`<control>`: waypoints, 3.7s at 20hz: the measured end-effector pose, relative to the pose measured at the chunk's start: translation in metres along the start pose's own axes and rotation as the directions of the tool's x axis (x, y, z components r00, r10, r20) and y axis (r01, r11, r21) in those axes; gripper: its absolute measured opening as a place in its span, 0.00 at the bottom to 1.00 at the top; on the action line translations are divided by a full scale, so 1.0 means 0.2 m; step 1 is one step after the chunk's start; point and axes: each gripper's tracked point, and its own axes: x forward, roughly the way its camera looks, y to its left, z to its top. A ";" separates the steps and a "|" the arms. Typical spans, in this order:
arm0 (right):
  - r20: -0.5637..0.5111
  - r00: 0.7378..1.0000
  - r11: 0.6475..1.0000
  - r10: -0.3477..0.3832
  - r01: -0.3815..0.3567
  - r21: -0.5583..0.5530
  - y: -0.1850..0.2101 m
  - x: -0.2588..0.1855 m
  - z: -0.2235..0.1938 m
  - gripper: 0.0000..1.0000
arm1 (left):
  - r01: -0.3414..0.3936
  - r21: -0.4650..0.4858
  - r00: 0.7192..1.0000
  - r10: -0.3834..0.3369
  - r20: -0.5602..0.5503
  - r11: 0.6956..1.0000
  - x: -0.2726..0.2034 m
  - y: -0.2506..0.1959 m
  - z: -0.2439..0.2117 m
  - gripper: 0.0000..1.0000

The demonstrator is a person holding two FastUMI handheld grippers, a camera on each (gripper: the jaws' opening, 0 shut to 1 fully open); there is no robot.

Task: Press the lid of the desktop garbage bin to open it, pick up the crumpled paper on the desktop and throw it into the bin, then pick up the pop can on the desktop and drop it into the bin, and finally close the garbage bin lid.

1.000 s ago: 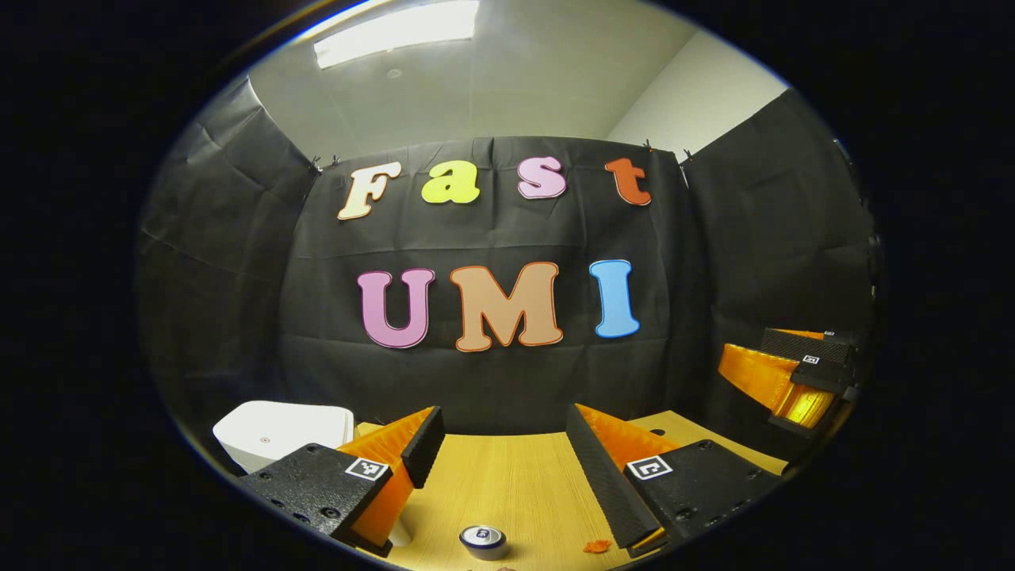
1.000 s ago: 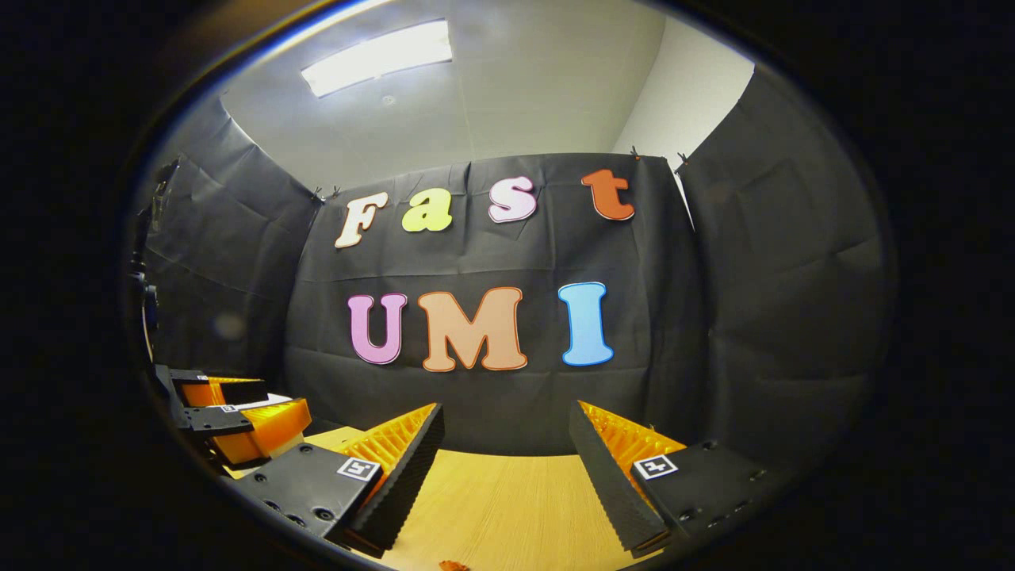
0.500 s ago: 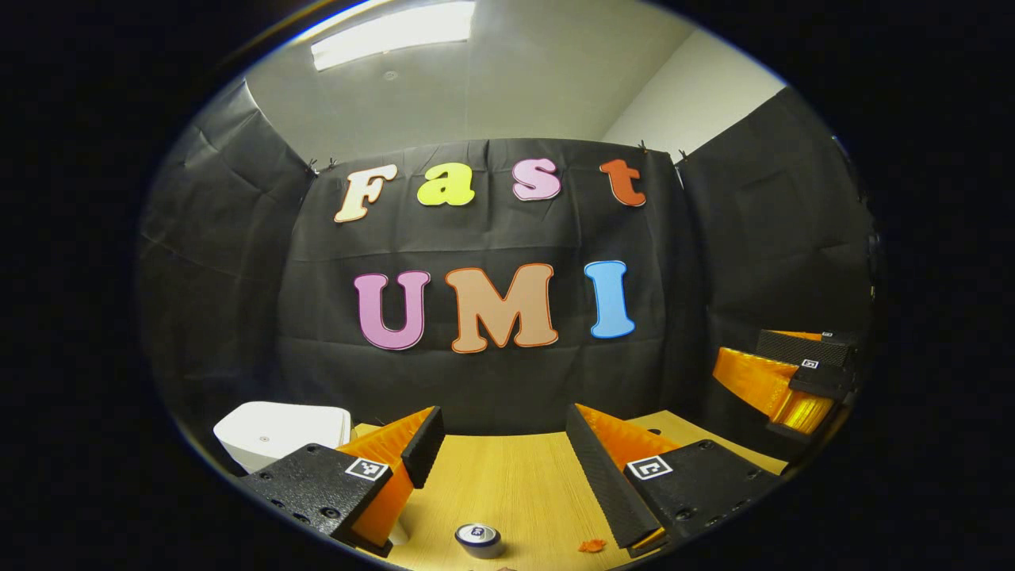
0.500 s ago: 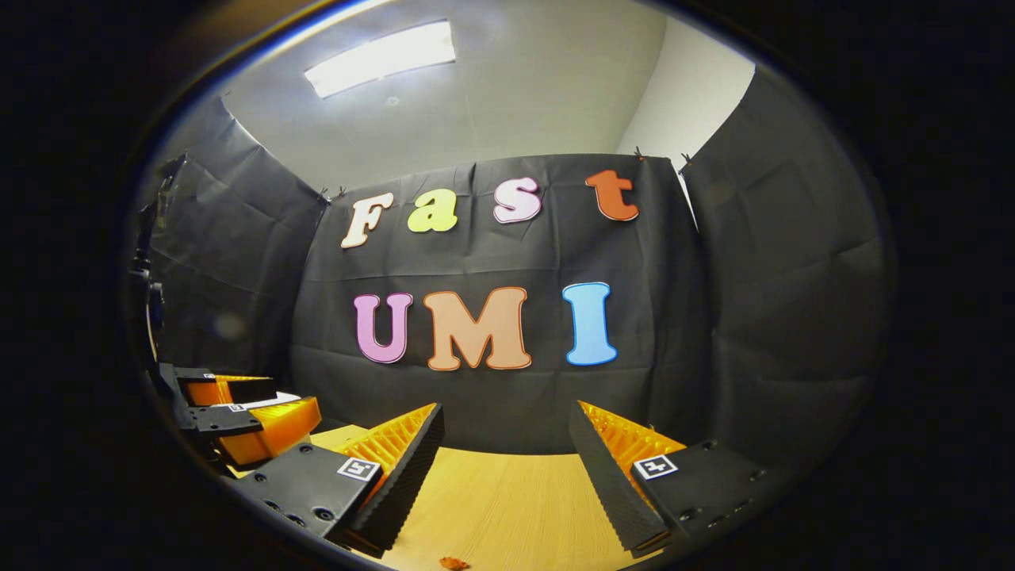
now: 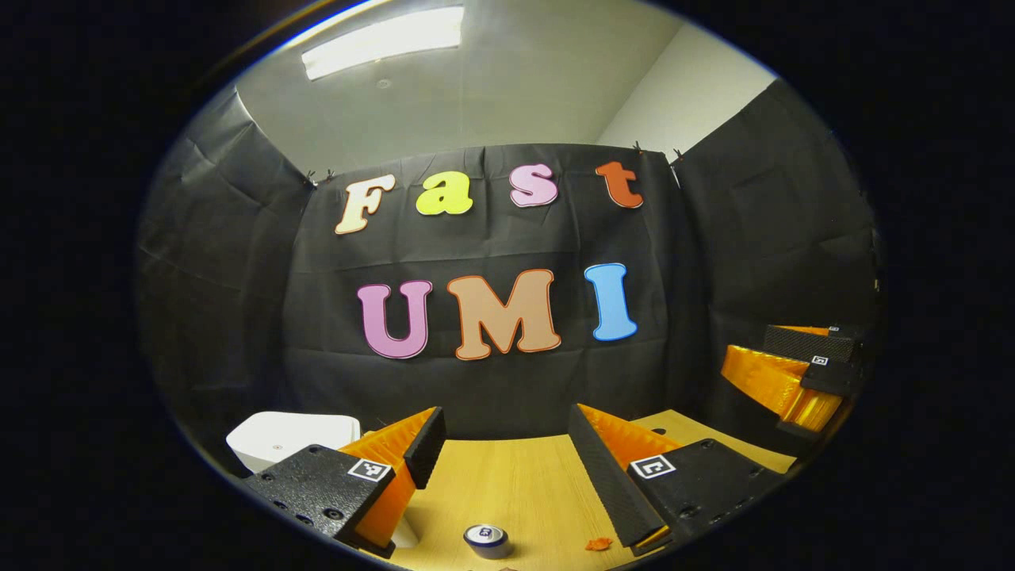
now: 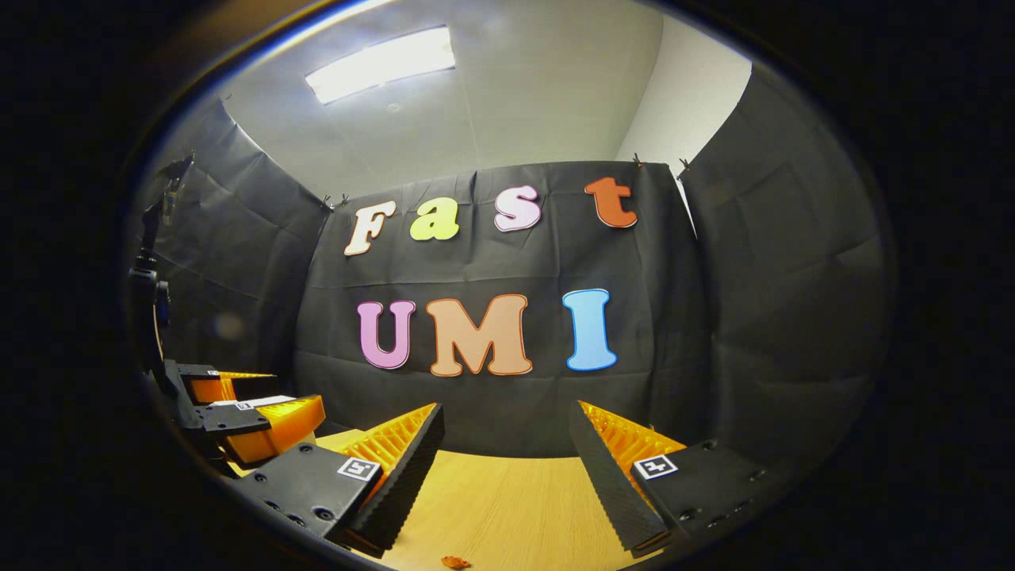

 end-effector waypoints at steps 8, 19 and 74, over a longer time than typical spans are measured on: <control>-0.004 1.000 1.000 0.004 -0.004 0.014 -0.04 0.00 -0.03 0.99 | -0.020 0.025 1.000 0.019 0.024 0.999 -0.01 0.00 0.04 0.94; -0.017 0.999 0.999 0.042 -0.042 0.003 0.04 0.06 -0.06 0.99 | -0.057 -0.005 0.998 0.057 0.036 0.998 0.03 0.09 0.05 0.94; -0.091 0.988 0.989 0.128 -0.134 -0.059 0.63 0.22 -0.22 0.99 | -0.398 -0.017 0.914 0.395 -0.092 0.917 -0.03 1.26 -0.50 0.00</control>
